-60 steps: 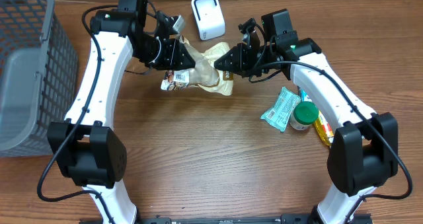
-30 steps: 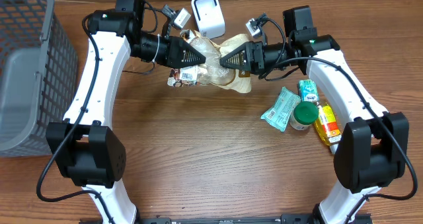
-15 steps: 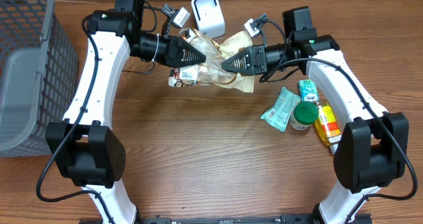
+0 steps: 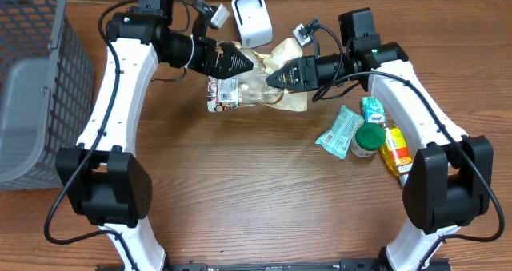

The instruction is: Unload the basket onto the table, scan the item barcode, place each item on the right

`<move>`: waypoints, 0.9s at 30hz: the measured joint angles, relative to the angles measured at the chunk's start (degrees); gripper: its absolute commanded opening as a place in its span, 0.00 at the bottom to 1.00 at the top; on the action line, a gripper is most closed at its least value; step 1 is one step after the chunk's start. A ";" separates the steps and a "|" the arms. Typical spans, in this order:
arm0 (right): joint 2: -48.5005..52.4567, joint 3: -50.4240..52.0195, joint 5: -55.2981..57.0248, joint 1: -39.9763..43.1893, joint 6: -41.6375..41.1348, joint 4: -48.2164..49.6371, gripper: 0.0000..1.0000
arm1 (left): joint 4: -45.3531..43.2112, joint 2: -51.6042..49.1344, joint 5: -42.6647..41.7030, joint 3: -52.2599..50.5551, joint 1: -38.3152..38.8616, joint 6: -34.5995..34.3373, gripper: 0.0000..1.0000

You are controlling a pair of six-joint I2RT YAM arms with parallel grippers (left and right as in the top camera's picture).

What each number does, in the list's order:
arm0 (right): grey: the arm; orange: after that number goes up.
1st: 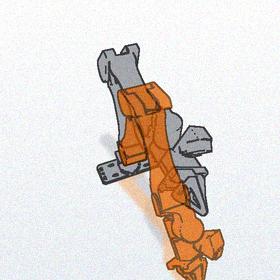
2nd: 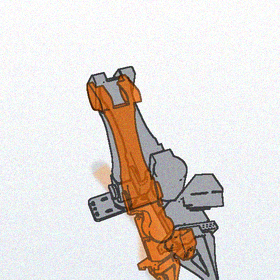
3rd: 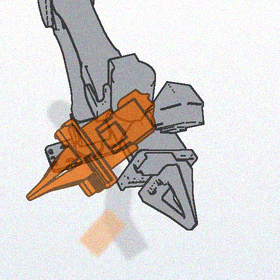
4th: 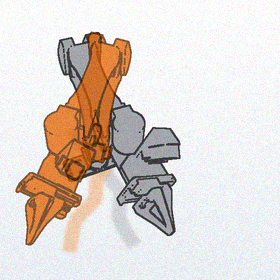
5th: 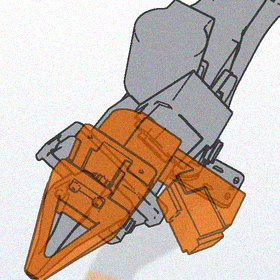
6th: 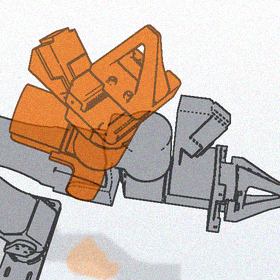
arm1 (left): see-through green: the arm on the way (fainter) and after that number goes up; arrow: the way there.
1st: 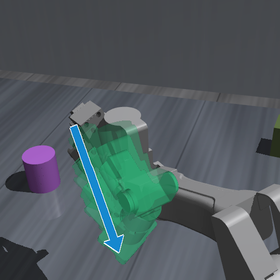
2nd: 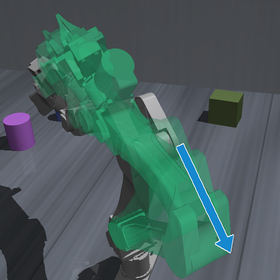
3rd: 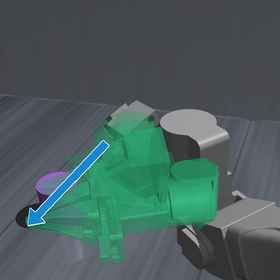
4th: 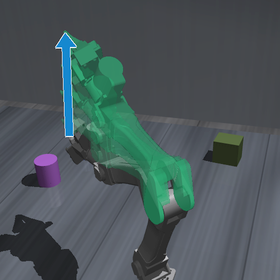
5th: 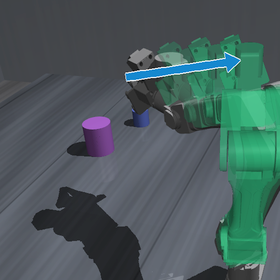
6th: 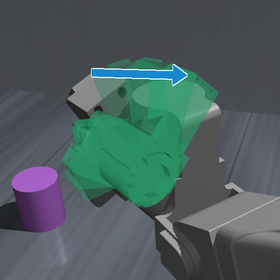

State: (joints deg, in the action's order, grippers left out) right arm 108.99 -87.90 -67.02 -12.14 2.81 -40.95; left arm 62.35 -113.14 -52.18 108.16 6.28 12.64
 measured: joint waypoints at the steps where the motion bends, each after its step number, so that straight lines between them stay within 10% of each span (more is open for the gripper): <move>1: 0.00 0.00 0.87 0.00 0.02 0.00 0.04 | -1.29 0.00 1.36 0.00 0.00 -0.83 1.00; 19: 0.02 -11.98 23.47 -1.55 -5.84 8.00 0.04 | -12.44 0.00 29.03 -0.02 -13.16 -25.03 1.00; 27: -0.61 -21.03 52.92 -10.84 7.65 14.03 0.04 | -12.44 0.00 34.93 -0.02 -17.22 -26.27 1.00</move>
State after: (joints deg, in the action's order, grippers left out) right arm 108.38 -108.92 -14.11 -22.98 10.46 -26.92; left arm 49.91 -113.14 -17.26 108.14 -10.94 -13.63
